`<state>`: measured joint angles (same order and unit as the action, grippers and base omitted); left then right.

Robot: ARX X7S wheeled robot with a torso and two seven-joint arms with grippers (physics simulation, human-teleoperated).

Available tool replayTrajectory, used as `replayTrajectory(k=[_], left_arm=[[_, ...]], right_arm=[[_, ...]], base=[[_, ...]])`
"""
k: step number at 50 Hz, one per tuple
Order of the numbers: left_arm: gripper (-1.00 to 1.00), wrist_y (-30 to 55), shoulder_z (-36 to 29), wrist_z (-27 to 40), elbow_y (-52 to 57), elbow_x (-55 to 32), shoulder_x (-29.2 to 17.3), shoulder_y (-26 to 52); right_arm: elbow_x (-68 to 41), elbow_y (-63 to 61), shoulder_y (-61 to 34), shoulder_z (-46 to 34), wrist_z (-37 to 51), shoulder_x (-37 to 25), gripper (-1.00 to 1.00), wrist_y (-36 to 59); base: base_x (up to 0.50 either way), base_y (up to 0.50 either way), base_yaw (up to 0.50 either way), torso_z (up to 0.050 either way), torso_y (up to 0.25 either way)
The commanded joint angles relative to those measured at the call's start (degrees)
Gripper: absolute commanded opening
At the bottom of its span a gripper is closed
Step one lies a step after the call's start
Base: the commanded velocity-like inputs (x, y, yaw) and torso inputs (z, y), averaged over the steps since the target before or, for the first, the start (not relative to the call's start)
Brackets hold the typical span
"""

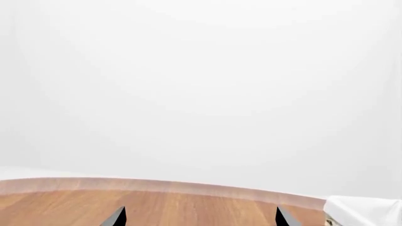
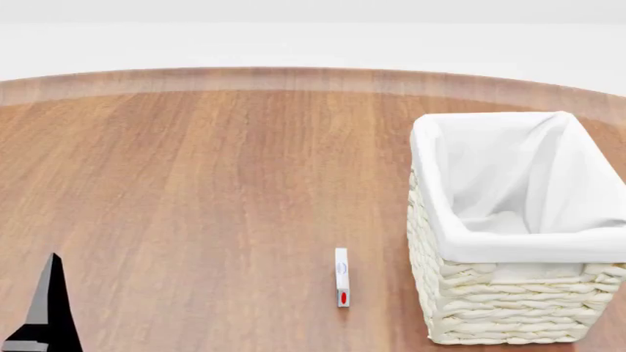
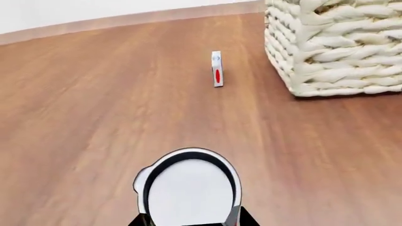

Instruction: Pick up the tomato sauce, and put it in the basket.

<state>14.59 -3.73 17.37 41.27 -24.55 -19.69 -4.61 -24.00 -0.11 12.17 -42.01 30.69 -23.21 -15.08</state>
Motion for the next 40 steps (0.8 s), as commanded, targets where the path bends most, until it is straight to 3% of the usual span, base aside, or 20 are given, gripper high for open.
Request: replayTrajectory(k=[1, 23, 40], left_arm=[[1.0, -0.6, 0.2, 0.0, -0.3, -0.4, -0.2, -0.5], [1.0, -0.3, 0.2, 0.8, 0.7, -1.1, -0.8, -0.9], [1.0, -0.6, -0.1, 1.0, 0.5, -1.2, -1.0, -0.9]], right_arm=[[1.5, -6.3, -5.9, -1.0, 2.2, 0.1, -1.0, 11.5], [-5.5, -11.1, -23.8, -0.1, 0.5, 0.8, -1.0, 30.3], [-5.5, -11.1, -24.2, -0.2, 0.8, 0.9, -1.0, 30.6]], base=[[0.0, 0.0, 0.0, 0.0, 0.0], [0.0, 0.0, 0.0, 0.0, 0.0], [0.0, 0.0, 0.0, 0.0, 0.0]])
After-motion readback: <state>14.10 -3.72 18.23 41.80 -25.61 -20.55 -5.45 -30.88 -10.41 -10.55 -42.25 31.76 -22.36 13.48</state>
